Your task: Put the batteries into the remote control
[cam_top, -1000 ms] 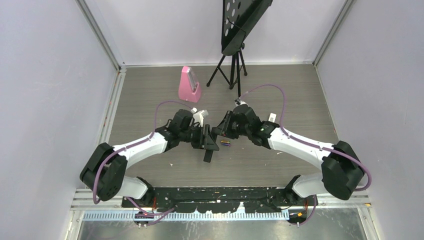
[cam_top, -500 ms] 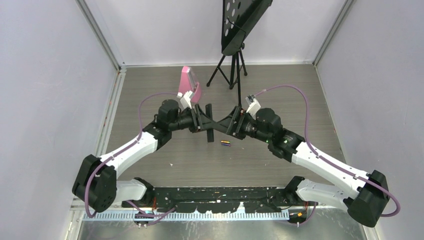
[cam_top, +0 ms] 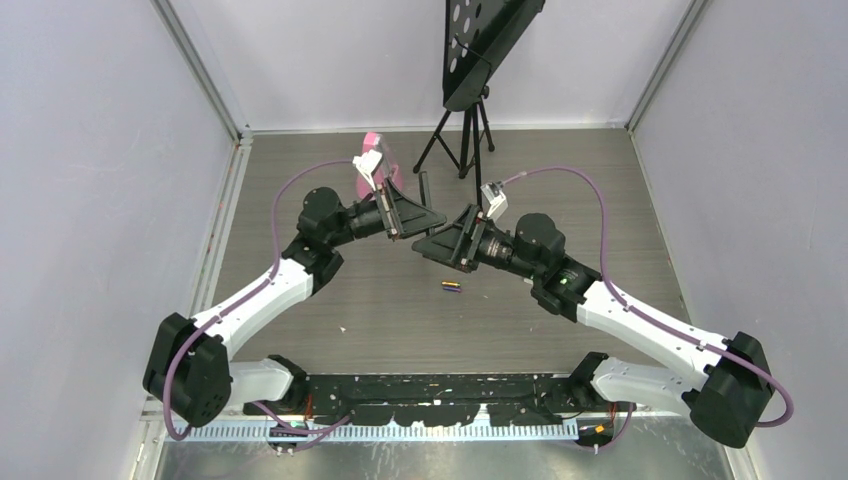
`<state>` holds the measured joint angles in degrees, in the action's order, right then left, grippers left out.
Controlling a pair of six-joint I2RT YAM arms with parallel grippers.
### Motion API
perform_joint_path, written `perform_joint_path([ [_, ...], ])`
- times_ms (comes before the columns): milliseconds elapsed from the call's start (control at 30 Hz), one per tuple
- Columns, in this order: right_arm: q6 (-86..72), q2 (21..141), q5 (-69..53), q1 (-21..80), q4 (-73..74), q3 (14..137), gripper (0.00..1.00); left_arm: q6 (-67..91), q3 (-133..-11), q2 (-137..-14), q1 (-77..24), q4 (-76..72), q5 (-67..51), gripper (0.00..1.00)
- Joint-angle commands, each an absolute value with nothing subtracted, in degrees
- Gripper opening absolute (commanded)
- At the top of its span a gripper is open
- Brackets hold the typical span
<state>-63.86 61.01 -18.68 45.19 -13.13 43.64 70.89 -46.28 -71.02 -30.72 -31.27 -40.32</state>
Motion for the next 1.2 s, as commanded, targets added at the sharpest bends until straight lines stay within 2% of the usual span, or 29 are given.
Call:
perform_joint_path([
  [0, -66.9, 60.4, -21.5, 45.4, -21.8, 44.8, 0.67, 74.1, -47.7, -69.3, -30.7, -39.8, -43.8, 0.08],
  [67, -66.9, 60.7, -21.5, 45.4, -22.2, 45.0, 0.56, 74.1, -47.8, -68.6, -30.7, -39.9, -43.8, 0.11],
  [200, -63.9, 60.7, -20.0, 45.5, -21.5, 45.0, 0.43, 74.3, -48.1, -68.0, -30.8, -39.9, -44.9, 0.14],
  [267, -60.6, 60.6, -20.2, 45.4, -21.3, 45.7, 0.36, 74.3, -47.8, -67.9, -30.7, -40.0, -45.3, 0.2],
  [400, -47.0, 60.7, -19.7, 45.4, -12.4, 48.9, 0.3, 69.3, -47.9, -66.6, -30.5, -34.9, -46.1, 0.62],
  [533, -27.7, 61.0, -13.1, 45.5, 6.3, 53.4, 0.28, 50.2, -50.6, -61.8, -29.2, -7.8, -38.4, 0.86],
  [600, -22.4, 61.5, -9.9, 45.5, 11.2, 54.7, 0.28, 46.6, -50.8, -60.3, -28.6, -1.5, -34.5, 0.93],
  [700, -16.1, 61.9, -10.1, 45.8, 14.5, 55.3, 0.28, 46.5, -50.7, -60.3, -28.3, -0.2, -32.9, 0.94],
  [867, -7.9, 63.1, -5.8, 48.3, 20.0, 57.2, 0.27, 49.6, -50.2, -61.5, -28.2, 0.8, -29.2, 0.87],
  [1000, -4.1, 65.0, -3.3, 51.3, 21.7, 58.5, 0.26, 52.1, -49.6, -62.7, -28.2, 0.3, -28.2, 0.86],
  [1100, -3.2, 67.4, -0.9, 53.6, 21.3, 59.6, 0.26, 57.0, -48.3, -64.1, -28.2, -3.5, -29.8, 0.75],
  [1167, -2.5, 69.3, 2.8, 54.9, 20.8, 60.4, 0.25, 60.1, -46.9, -65.2, -28.2, -6.5, -31.6, 0.62],
])
